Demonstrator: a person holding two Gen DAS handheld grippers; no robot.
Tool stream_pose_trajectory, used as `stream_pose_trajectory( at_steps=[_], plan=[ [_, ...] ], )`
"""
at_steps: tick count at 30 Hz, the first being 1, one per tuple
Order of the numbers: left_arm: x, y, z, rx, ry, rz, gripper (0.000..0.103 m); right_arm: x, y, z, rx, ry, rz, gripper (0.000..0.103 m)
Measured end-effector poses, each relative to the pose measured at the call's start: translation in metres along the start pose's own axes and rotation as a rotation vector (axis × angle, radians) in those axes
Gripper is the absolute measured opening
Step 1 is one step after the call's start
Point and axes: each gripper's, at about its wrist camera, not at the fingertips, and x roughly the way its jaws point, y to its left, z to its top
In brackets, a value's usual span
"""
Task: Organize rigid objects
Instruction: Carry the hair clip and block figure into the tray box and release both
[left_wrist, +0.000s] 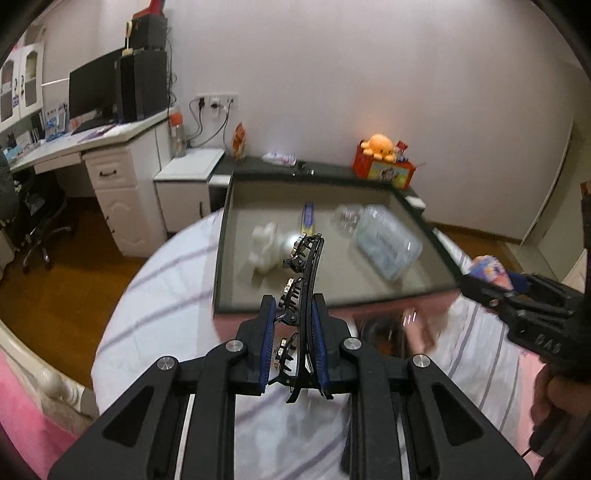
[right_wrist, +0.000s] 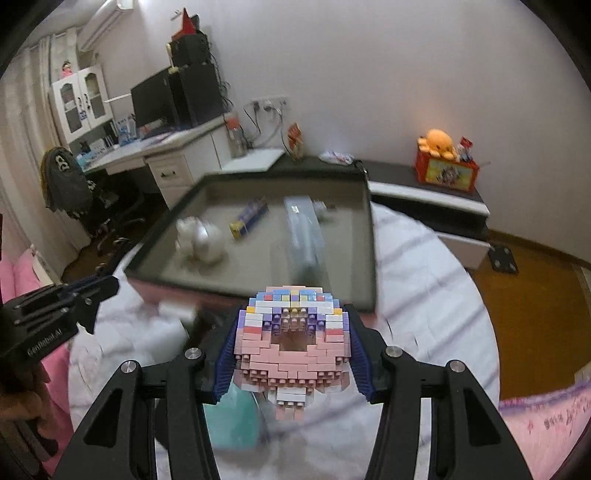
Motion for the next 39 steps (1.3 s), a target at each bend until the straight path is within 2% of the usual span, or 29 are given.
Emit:
stream_pose_trajectory(
  at_steps=[6,12,24,27,29,30,32,33,34,35,36,38,39],
  plan=[
    [0.023,-0.003,0.033,-0.018,-0.027,-0.025,0.018,0.026,0.013,0.037,-0.024,-0.019,0.035,0.053],
    [0.055,0.001,0.051,-0.052,-0.024,-0.036,0.019,0.062,0.022,0.055,-0.032,0.008,0.041,0.053],
    [0.109,0.01,0.048,-0.076,0.043,-0.021,0.019,0.113,0.029,0.06,-0.061,0.071,0.0,0.053],
    [0.115,0.012,0.044,-0.099,0.062,-0.024,0.023,0.122,0.031,0.057,-0.083,0.086,-0.02,0.053],
    [0.116,0.014,0.043,-0.108,0.066,-0.008,0.04,0.123,0.034,0.056,-0.104,0.081,-0.051,0.054],
    [0.113,0.016,0.042,-0.119,0.06,0.009,0.045,0.122,0.033,0.056,-0.106,0.08,-0.057,0.055],
    [0.106,0.021,0.044,-0.141,0.048,-0.001,0.055,0.12,0.03,0.056,-0.091,0.078,-0.056,0.066],
    [0.101,0.023,0.043,-0.147,0.041,-0.006,0.063,0.118,0.027,0.056,-0.083,0.073,-0.064,0.079],
    [0.095,0.024,0.043,-0.144,0.027,0.022,0.087,0.116,0.024,0.056,-0.074,0.067,-0.062,0.083],
    [0.087,0.024,0.042,-0.142,0.0,0.051,0.103,0.112,0.021,0.056,-0.052,0.059,-0.037,0.084],
    [0.077,0.025,0.041,-0.143,-0.038,0.067,0.103,0.108,0.019,0.056,-0.038,0.056,-0.022,0.085],
    [0.063,0.027,0.041,-0.15,-0.062,0.078,0.103,0.1,0.019,0.055,-0.025,0.043,-0.017,0.09],
    [0.056,0.028,0.04,-0.153,-0.068,0.082,0.103,0.097,0.019,0.054,-0.021,0.039,-0.02,0.097]
  ],
)
